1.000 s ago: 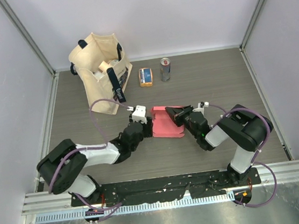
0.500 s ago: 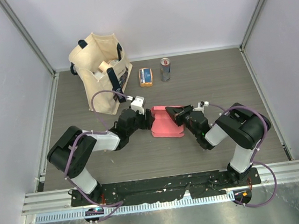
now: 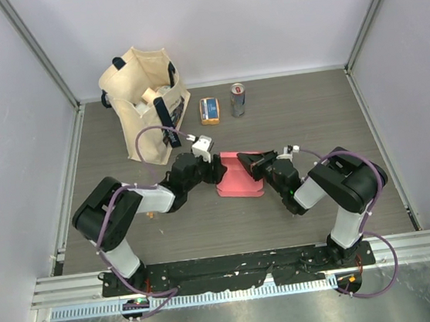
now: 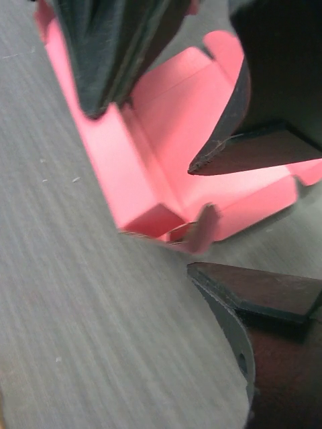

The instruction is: Fold the paper box

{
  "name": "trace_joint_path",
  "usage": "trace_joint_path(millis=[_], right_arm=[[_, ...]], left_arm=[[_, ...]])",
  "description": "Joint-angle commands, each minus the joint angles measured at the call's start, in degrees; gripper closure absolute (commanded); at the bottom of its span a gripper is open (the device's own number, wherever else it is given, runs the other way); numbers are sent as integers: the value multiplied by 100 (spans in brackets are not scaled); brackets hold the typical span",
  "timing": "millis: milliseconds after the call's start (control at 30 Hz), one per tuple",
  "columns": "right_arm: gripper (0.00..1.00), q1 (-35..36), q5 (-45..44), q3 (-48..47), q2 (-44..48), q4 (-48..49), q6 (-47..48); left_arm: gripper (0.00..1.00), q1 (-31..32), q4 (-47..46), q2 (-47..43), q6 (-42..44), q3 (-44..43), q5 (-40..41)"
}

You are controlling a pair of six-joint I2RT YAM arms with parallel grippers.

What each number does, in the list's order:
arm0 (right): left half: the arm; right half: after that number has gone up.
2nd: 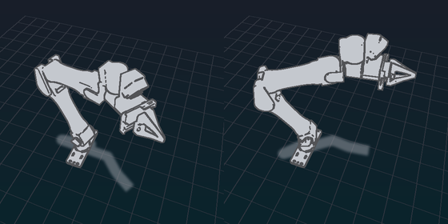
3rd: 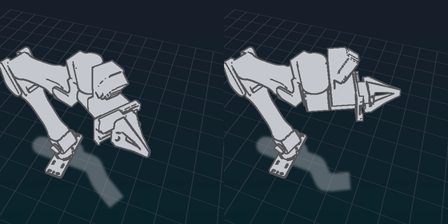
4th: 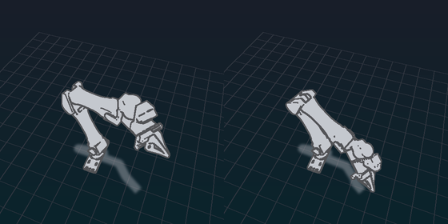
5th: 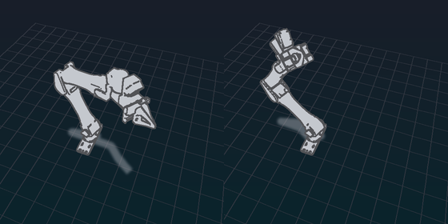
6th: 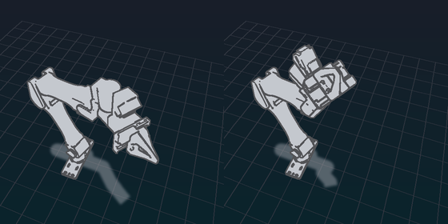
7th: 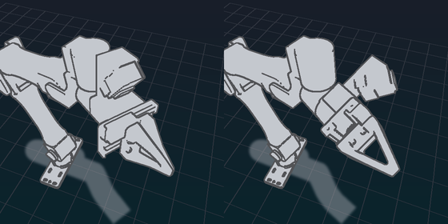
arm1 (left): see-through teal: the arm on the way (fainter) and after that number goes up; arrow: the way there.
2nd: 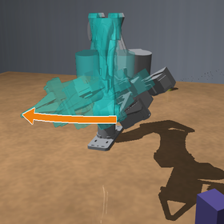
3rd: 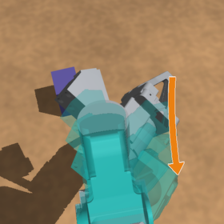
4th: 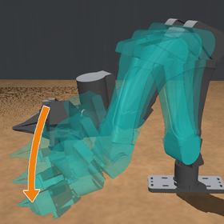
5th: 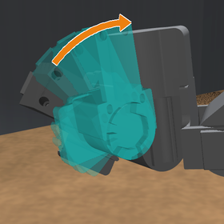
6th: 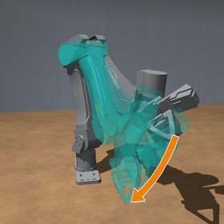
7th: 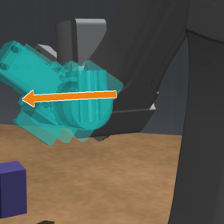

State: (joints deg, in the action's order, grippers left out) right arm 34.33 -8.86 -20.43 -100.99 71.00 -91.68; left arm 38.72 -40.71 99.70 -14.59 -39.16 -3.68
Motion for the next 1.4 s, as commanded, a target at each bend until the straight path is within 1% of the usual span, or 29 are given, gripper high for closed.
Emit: trace_joint_path(millis=[0,33,100,133,233,300,367,400,433,467,533,567,667,767,867,900,1067,1100,1167,1200,1267,1367], right_arm=[[98,-14,-10,-84,18,142,62],[98,-14,-28,-84,9,168,54],[98,-14,-10,-84,-43,212,54],[98,-14,-10,-76,-52,247,45],[98,-14,7,-58,-105,326,10],[98,-22,7,-41,-88,327,1],[98,-14,-1,-32,-61,300,18],[98,-14,-10,-40,-44,291,27],[98,-14,7,-40,-52,283,36],[98,-22,7,-58,-61,283,36],[98,-14,16,-84,-79,283,36],[98,-14,7,-93,-79,283,36],[98,-14,-1,-102,-70,239,27],[98,-14,-10,-119,-87,212,18],[98,-14,7,-154,-114,221,-25],[98,-14,7,-163,-123,221,-25],[98,-14,7,-190,-149,160,-43],[98,-14,7,-199,-140,151,-43],[98,-14,7,-225,-184,160,-69],[98,-14,16,-234,-202,160,-87],[98,-14,7,-251,-245,195,-131],[98,-14,16,-251,-263,239,-166]], left_arm=[[40,-5,-445,-749,-44,574,-221],[39,-5,-490,-872,-87,837,-221],[40,-5,-430,-1171,-149,997,-133],[45,-5,-333,-1250,-193,1076,-46],[52,-5,-113,-1436,-237,1243,761],[53,-40,9,-1436,-237,1253,1209],[53,-119,255,-1322,-168,964,1142],[52,-128,483,-1130,-106,832,1090],[47,-128,589,-1006,-27,535,976],[45,-128,669,-901,52,419,818],[41,-128,669,-629,272,155,545],[41,-128,635,-575,290,119,561],[41,-128,459,-382,439,22,483],[42,-128,432,-171,527,-145,80],[50,-128,336,-4,519,-259,-62],[54,-128,301,32,484,-277,-54],[63,-110,-50,155,80,-277,306],[65,-102,-77,164,-8,-303,603],[69,-40,-139,199,-166,-321,833],[74,-5,-157,208,-211,-347,1173],[74,83,-305,208,-272,-312,1370],[64,127,-542,243,-299,-277,1458]])
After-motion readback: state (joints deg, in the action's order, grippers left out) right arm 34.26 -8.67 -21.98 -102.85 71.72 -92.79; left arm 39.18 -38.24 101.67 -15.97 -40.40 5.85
